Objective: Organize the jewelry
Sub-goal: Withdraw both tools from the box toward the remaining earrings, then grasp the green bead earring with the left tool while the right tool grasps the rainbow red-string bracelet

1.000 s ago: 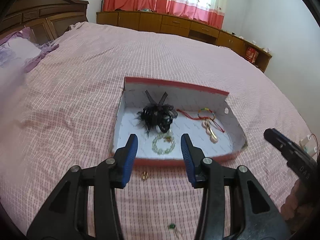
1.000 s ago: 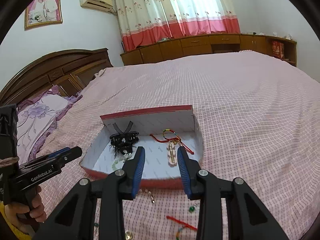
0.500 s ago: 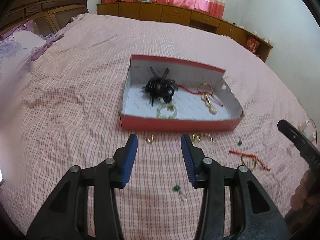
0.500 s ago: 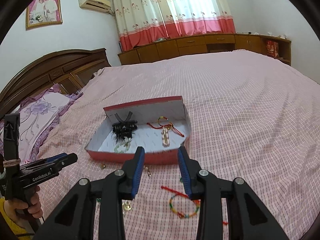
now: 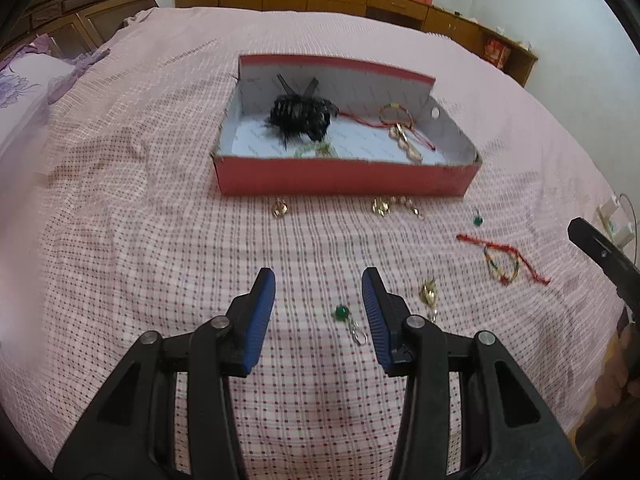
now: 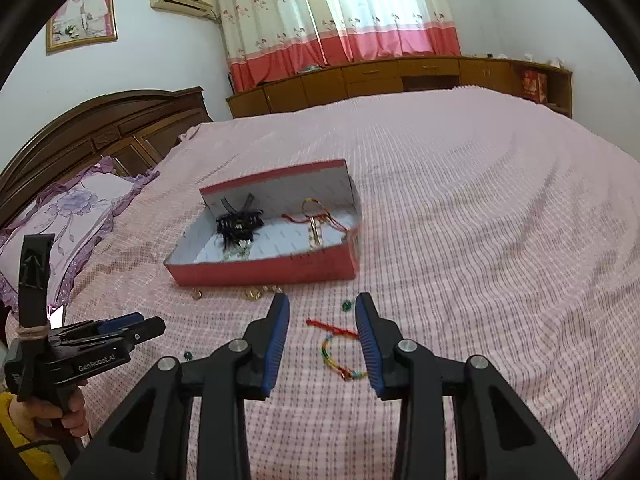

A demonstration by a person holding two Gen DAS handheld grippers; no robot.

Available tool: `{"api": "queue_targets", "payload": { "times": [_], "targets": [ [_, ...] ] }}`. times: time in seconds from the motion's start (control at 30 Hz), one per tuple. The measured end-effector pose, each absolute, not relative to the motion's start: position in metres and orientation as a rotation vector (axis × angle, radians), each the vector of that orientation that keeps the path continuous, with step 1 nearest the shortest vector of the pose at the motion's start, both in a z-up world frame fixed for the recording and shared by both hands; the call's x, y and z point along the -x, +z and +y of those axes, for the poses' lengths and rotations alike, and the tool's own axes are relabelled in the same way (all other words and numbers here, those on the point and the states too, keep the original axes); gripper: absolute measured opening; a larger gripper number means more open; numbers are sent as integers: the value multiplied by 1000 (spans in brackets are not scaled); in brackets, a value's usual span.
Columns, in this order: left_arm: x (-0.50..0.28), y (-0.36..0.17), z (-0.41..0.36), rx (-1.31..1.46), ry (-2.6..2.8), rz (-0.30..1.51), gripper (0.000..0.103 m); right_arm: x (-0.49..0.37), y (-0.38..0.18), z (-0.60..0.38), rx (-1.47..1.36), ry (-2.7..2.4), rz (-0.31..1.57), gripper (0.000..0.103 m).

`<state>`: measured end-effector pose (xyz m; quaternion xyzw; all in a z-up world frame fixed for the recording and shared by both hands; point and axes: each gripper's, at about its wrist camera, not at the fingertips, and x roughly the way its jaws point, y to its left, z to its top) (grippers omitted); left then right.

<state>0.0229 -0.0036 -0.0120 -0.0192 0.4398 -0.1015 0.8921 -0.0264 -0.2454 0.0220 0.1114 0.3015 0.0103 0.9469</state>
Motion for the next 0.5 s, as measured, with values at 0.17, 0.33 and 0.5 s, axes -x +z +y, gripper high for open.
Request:
{"api": "queue_targets", "payload": {
  "times": [0.17,0.33,0.5],
  "targets": [
    [-21,-26,-11,33,-228,948,36,31,9,-252,-233,6,646,37],
    [-22,-40,-15,40,-245,989,35,33,-4,-257,-248,-6,678,37],
    [-23,-49,-20,4,-227,992,31,34,-15,-260,-263,-15,700,37]
  ]
}}
